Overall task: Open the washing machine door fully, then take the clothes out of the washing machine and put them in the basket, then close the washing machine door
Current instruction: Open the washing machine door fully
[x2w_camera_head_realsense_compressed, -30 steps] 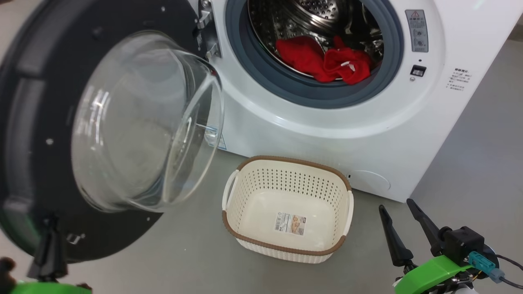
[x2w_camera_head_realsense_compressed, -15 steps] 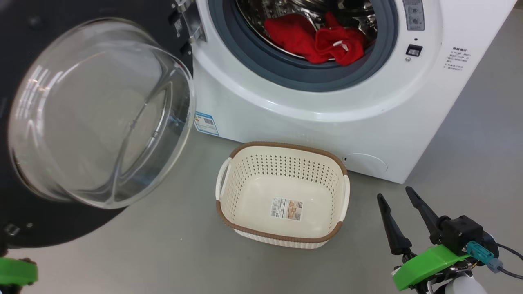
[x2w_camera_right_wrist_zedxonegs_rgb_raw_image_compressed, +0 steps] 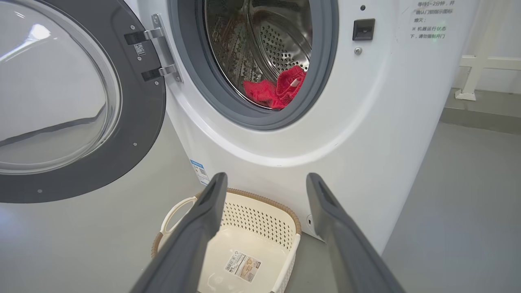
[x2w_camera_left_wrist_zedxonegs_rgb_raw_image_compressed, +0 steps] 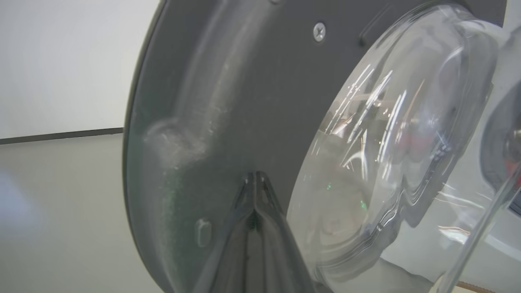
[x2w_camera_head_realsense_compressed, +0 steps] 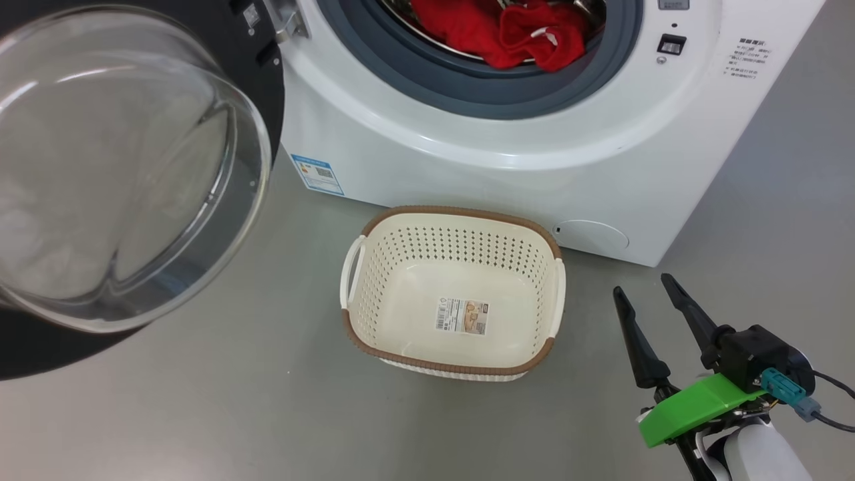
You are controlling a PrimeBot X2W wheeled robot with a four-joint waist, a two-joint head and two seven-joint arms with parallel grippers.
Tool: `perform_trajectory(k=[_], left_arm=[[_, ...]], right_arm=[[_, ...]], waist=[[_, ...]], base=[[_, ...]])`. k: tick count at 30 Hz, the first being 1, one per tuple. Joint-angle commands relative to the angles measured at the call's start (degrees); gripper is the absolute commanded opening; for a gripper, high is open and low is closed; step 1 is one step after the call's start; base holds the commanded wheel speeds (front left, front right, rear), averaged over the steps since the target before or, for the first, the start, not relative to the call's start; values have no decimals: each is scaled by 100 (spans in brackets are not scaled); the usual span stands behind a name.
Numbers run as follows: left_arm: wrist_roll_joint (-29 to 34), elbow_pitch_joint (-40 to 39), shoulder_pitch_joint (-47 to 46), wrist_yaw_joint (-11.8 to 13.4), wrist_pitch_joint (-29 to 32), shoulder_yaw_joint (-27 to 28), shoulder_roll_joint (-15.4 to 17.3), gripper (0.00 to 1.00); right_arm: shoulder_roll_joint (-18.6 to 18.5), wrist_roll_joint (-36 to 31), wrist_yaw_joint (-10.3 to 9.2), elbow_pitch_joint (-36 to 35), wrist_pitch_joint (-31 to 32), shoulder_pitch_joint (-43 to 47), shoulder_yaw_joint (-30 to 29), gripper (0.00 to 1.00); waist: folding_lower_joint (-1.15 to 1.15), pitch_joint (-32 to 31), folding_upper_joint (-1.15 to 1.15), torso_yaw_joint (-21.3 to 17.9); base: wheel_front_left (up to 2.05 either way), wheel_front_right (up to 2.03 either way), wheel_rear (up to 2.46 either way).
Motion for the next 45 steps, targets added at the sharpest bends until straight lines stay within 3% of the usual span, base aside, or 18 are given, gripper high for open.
perform_trajectory(k=[1, 16, 32, 34, 36, 39, 40, 41, 42, 43, 45], left_arm=[[44, -71, -230, -10, -52, 244, 444, 0], [-146, 776, -688, -13, -52, 389, 764, 0], [-338, 187, 84, -14, -52, 87, 413, 0], [-421, 63, 211, -14, -52, 55, 340, 29], [-493, -71, 344, -14, -52, 6, 263, 31], [-573, -346, 545, -14, -52, -62, 138, 53], [-573, -346, 545, -14, -52, -62, 138, 53], [-578, -454, 626, -14, -52, -104, 108, 75], [-572, -565, 708, -14, -52, -151, 80, 91], [-586, -676, 785, -14, -52, -195, 50, 99], [-633, -858, 936, -14, -52, -290, 0, 100]], right_arm=[[22, -65, 9, -145, -69, -128, 167, 100], [28, -116, 9, -84, -69, -243, 221, 100], [54, 71, 9, -39, -69, 13, 229, 100], [41, 99, 9, -37, -69, 44, 226, 100], [32, 128, 9, -46, -69, 69, 220, 100], [23, 166, 9, -68, -69, 108, 174, 100], [23, 166, 9, -68, -69, 108, 174, 100], [20, 177, 9, -81, -69, 125, 157, 100], [15, 188, 9, -91, -69, 142, 142, 100], [10, 200, 9, -98, -69, 160, 134, 100], [-6, 214, 9, -116, -69, 184, 120, 100]], waist=[[0, 37, 0, -23], [0, 84, 0, -153], [0, -421, 0, -121], [0, -492, 0, -102], [0, -547, 0, -89], [0, -630, 0, -75], [0, -630, 0, -75], [0, -647, 0, -76], [0, -677, 0, -74], [0, -696, 0, -78], [0, -723, 0, -96]], base=[[0, 0, 0], [0, 0, 0], [0, 0, 0], [0, 0, 0], [0, 0, 0], [0, 0, 0], [0, 0, 0], [0, 0, 0], [0, 0, 0], [0, 0, 0], [0, 0, 0]])
